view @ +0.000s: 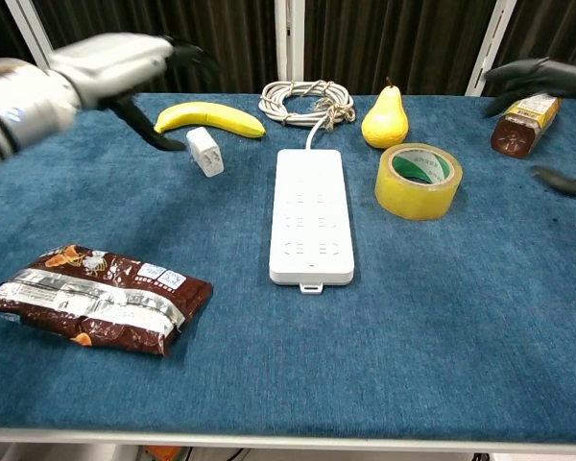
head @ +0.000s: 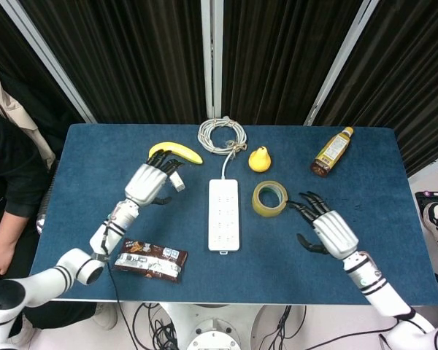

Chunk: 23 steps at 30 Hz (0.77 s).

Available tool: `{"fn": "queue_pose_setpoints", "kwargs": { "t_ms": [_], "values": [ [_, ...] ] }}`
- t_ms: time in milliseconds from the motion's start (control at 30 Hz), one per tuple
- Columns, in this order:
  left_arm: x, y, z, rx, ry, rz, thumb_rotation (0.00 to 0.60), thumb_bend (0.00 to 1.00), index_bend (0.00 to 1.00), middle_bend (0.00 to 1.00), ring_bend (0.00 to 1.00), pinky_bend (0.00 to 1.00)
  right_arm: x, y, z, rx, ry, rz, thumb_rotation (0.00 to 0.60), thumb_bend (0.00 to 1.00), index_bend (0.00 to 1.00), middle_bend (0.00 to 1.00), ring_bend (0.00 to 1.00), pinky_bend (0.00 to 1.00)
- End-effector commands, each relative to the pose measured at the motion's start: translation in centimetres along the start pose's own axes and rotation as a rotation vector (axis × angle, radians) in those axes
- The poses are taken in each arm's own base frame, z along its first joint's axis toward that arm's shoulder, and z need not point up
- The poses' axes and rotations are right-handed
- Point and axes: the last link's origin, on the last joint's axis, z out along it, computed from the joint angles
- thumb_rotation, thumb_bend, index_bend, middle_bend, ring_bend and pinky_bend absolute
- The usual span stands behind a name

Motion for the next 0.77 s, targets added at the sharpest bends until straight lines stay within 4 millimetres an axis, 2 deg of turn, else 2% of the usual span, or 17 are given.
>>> {"fn": "queue_pose_setpoints", "kwargs": {
  "t_ms": [33,167,300,367,433,500,567,767],
  "values": [
    [5.7,-5.8,-7.5,0.217,0.065,-0.060,0.600,0.14,0.15,0.17,0.00,0.07,1.8,1.3,-2.4,-0.083,0.039,-0.025,0.600,0.36,0.08,0.20,0.01,0.03],
    [7.6,-8.8,-13.9,0.363,0.069,-0.006,0.600,0.14,0.15,0.17,0.00,0.07,3.7,2.6,-4.9,-0.180,0.058,-0.060,0.600,0.36,0.08,0.20,0.01,0.04],
    [8.6,-10.1,-19.1,0.475,0.075,0.035,0.600,0.13,0.17,0.17,0.00,0.06,5.0,2.8,-6.8,-0.233,0.107,-0.081,0.600,0.35,0.08,0.21,0.01,0.05],
    [8.5,-10.3,-21.5,0.524,0.070,0.047,0.600,0.13,0.17,0.17,0.00,0.06,5.1,2.9,-7.6,-0.256,0.115,-0.068,0.600,0.28,0.06,0.19,0.01,0.05],
    [8.2,-10.0,-23.5,0.560,0.066,0.044,0.600,0.13,0.17,0.17,0.00,0.06,4.9,2.9,-8.3,-0.275,0.106,-0.044,0.600,0.14,0.05,0.16,0.00,0.04],
    [7.9,-9.6,-24.7,0.577,0.072,0.039,0.600,0.13,0.17,0.17,0.00,0.06,4.7,3.0,-8.8,-0.289,0.101,-0.040,0.600,0.09,0.05,0.14,0.00,0.03],
    [7.3,-8.8,-26.1,0.596,0.077,0.038,0.600,0.13,0.16,0.17,0.00,0.06,4.3,3.1,-9.5,-0.318,0.098,-0.056,0.600,0.09,0.02,0.11,0.00,0.01],
    [5.8,-6.9,-28.4,0.633,0.091,0.040,0.600,0.13,0.16,0.15,0.00,0.05,4.0,2.5,-11.2,-0.368,0.145,-0.063,0.600,0.22,0.00,0.07,0.00,0.00]
  ]
}}
